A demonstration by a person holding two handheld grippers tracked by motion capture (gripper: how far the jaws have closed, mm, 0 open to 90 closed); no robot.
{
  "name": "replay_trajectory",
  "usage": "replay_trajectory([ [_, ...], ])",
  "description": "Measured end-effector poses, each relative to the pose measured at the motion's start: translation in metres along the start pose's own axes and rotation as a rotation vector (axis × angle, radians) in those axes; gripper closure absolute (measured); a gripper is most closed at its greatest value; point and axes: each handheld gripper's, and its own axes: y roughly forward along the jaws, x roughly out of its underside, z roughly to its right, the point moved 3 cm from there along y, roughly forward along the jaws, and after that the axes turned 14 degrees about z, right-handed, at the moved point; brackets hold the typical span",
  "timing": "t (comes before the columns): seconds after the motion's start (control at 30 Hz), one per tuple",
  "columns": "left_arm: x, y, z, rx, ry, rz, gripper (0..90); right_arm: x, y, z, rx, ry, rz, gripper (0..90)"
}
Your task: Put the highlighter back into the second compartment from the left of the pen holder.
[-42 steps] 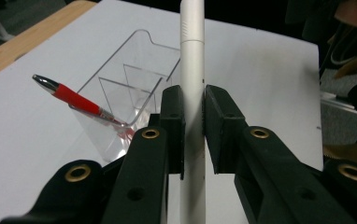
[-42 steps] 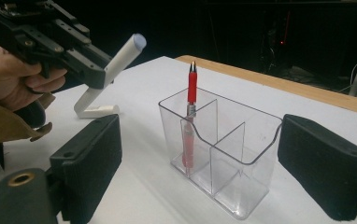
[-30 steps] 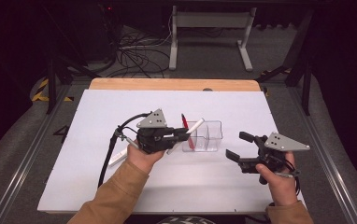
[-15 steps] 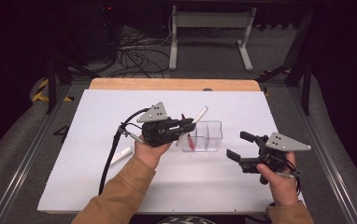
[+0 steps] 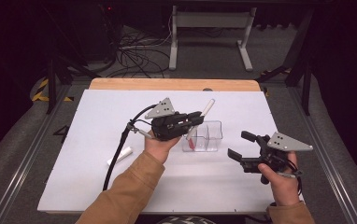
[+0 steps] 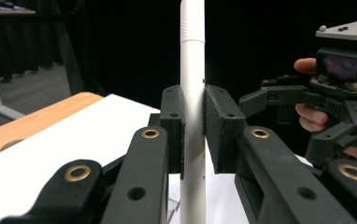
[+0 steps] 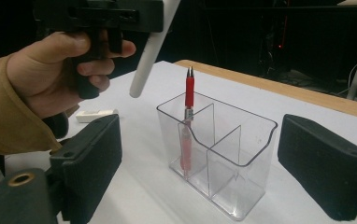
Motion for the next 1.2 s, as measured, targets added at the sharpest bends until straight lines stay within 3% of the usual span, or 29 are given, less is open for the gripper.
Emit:
replay_trajectory([
  [0.43,0.007,0.022,-0.010,-0.024,-0.007,0.011,78.7,-0.001,-0.001,0.001,0.001,0.000,0.002,14.3],
  [0.63,0.010,0.030,-0.012,-0.030,0.009,0.016,78.7,-0.001,-0.001,0.001,0.002,0.003,0.002,14.3],
  [1.2,0.020,0.044,-0.019,-0.041,-0.007,0.019,78.7,0.001,-0.001,0.001,-0.001,0.005,-0.003,14.3],
])
